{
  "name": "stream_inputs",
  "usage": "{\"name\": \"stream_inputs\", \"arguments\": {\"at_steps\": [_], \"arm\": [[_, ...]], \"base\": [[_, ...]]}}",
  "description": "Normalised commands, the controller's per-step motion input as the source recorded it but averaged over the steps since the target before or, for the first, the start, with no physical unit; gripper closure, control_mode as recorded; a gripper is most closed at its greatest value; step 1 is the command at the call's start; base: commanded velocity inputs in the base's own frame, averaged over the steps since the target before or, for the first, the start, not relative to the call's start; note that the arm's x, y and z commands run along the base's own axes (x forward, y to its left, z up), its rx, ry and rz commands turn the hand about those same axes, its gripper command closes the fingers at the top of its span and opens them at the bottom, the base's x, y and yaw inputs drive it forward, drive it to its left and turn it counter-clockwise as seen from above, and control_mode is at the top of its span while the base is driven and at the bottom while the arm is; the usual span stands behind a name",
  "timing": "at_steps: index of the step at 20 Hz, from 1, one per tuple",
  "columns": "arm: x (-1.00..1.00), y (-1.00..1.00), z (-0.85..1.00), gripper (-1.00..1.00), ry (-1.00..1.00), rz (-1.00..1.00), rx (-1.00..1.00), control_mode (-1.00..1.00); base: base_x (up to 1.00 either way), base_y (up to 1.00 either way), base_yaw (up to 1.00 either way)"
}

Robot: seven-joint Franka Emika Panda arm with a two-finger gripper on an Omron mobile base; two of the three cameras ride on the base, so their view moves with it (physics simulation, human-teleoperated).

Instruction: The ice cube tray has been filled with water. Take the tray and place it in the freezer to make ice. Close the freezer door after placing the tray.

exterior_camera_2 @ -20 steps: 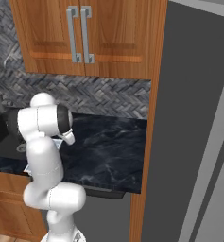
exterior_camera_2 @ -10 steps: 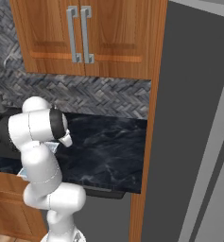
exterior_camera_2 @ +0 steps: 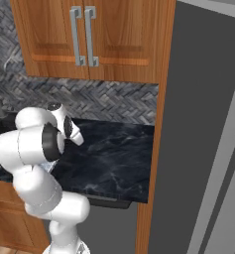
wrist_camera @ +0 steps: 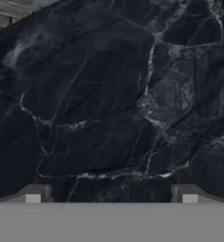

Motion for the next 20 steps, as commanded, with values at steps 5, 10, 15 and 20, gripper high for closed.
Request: {"name": "stream_inputs", "arguments": {"at_steps": [5,10,15,20], "arm": [[-0.79,0.01,0.74,-1.00,-0.23,0.14,-0.15,-1.00],[-0.80,0.29,0.60,-1.00,-0.10,0.16,-0.20,-1.00],[-0.72,0.46,0.40,-1.00,0.00,0.17,-0.19,-1.00],[-0.48,0.32,0.54,-1.00,0.11,0.19,-0.17,-1.00]], "base": [[0.00,0.00,0.00],[0.00,0.00,0.00],[0.00,0.00,0.00],[0.00,0.00,0.00]]}}
